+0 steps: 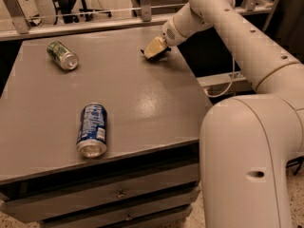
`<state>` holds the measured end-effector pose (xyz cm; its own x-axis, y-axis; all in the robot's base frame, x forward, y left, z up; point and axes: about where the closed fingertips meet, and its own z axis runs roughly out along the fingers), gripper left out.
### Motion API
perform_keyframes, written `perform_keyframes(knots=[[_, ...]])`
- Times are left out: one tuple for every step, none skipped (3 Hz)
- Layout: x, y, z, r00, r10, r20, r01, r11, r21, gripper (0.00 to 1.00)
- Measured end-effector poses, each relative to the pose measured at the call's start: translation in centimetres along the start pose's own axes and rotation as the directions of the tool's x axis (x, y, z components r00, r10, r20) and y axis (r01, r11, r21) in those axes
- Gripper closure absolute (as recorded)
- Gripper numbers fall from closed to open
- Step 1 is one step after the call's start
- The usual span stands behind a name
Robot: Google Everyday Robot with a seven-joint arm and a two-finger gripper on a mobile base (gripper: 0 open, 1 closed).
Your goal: Move rxbar chocolate near pepsi can
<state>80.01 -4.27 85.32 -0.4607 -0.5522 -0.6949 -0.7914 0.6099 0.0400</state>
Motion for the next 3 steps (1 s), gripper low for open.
perform_keyframes(knots=[[-1.2,3.6,-4.2,1.0,-0.006,0.019,0.007,0.9964,-0.085,1.0],[-1.3,7.0,-7.4,0.999,-0.008,0.042,0.016,0.9823,-0.187,1.0],[-1.3,7.0,-7.4,0.999,-0.008,0.042,0.016,0.9823,-0.187,1.0]])
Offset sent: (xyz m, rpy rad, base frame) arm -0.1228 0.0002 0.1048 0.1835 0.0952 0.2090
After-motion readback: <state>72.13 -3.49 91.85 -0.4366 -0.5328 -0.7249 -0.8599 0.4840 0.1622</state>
